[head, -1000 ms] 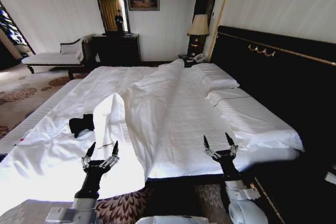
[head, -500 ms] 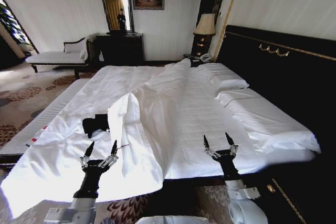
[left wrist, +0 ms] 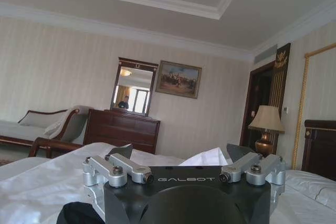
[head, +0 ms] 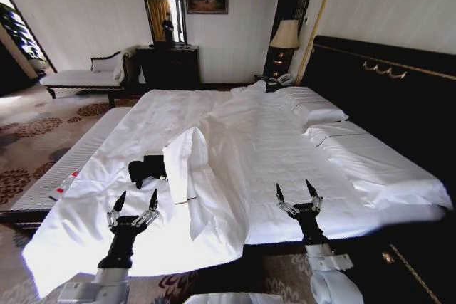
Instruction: Fold the clothes on the bed.
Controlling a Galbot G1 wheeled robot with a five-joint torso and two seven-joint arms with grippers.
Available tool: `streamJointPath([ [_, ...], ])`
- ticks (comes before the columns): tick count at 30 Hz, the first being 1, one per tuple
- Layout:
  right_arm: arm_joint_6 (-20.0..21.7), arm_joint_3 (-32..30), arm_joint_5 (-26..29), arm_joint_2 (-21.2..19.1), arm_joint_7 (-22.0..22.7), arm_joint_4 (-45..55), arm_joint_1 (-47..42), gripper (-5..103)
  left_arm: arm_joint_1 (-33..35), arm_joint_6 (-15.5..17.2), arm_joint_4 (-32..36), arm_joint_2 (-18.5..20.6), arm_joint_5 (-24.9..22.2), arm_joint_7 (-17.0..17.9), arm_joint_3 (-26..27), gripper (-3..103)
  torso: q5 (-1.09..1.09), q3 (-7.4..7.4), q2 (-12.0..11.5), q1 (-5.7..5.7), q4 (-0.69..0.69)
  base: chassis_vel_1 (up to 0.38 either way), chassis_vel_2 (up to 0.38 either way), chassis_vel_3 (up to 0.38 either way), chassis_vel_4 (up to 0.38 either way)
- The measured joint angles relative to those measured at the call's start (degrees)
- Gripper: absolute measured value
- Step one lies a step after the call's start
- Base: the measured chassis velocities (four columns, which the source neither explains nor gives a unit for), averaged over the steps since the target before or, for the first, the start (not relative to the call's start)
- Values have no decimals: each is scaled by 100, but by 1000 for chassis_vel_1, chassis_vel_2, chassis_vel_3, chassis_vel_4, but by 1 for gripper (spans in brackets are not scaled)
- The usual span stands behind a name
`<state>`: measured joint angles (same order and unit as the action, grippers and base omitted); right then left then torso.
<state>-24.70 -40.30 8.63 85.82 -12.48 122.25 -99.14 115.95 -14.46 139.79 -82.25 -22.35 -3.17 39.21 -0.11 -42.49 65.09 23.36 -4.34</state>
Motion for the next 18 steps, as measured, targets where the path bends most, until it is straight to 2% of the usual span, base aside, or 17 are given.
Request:
streamJointPath([
  [18,-91,98,77,-2,-1,-15,-24,100,23,-3,76,26,-5,8,56,100,-1,0,0,0,0,73,126,-72,-120],
])
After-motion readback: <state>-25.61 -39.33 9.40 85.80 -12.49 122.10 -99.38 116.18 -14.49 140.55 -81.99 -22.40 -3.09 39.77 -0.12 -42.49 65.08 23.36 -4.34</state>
